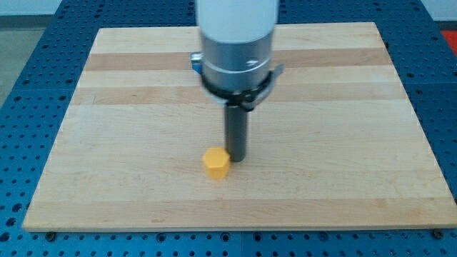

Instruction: Push the yellow hexagon upwards

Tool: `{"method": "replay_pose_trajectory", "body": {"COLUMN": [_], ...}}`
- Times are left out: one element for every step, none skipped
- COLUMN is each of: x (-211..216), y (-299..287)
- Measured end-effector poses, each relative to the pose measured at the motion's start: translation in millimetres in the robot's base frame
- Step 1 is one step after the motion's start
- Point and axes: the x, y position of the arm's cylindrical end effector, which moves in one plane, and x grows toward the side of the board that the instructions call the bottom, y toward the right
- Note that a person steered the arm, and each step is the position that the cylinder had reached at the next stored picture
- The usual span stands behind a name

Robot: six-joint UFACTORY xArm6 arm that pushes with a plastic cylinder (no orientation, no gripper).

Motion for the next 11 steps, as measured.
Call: {"method": "replay_pose_trajectory", "body": {"x": [14,6,17,69,96,95,67,62,-30,-39,-39], "y": [-37,-35,27,32,21,11,-58,-64,-64,-64,-64]}}
